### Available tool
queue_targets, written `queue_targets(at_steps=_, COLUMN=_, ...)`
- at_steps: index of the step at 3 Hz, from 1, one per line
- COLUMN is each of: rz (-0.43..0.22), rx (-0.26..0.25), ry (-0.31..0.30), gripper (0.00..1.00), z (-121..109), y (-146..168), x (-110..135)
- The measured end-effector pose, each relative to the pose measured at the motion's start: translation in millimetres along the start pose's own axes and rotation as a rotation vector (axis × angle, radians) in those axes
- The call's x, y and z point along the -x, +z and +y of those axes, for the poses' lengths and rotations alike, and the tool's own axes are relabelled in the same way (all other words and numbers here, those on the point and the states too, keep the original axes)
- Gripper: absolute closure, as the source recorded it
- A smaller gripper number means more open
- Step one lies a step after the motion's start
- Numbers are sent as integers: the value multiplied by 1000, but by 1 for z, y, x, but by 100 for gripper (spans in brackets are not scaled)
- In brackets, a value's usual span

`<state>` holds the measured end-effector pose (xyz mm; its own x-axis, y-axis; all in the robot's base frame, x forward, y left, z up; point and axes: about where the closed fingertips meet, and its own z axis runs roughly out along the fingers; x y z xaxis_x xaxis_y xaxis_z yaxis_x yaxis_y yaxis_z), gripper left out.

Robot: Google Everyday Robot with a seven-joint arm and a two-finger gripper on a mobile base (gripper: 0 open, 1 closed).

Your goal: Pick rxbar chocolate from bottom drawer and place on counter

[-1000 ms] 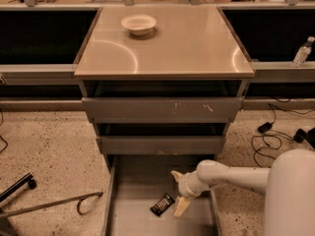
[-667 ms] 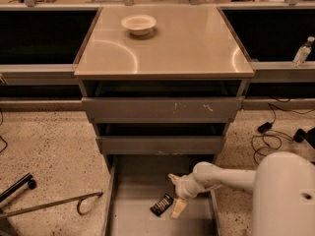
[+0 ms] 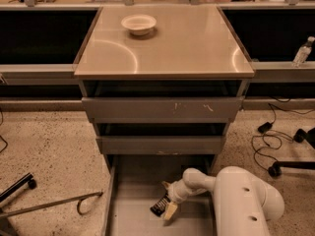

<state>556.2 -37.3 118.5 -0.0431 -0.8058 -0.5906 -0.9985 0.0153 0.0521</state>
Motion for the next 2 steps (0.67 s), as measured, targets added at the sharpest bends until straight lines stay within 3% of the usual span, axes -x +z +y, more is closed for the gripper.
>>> queue_targets(at_steps=2, rz=-7, rx=25, ry=10, gripper=0, z=6, y=13, x=-2)
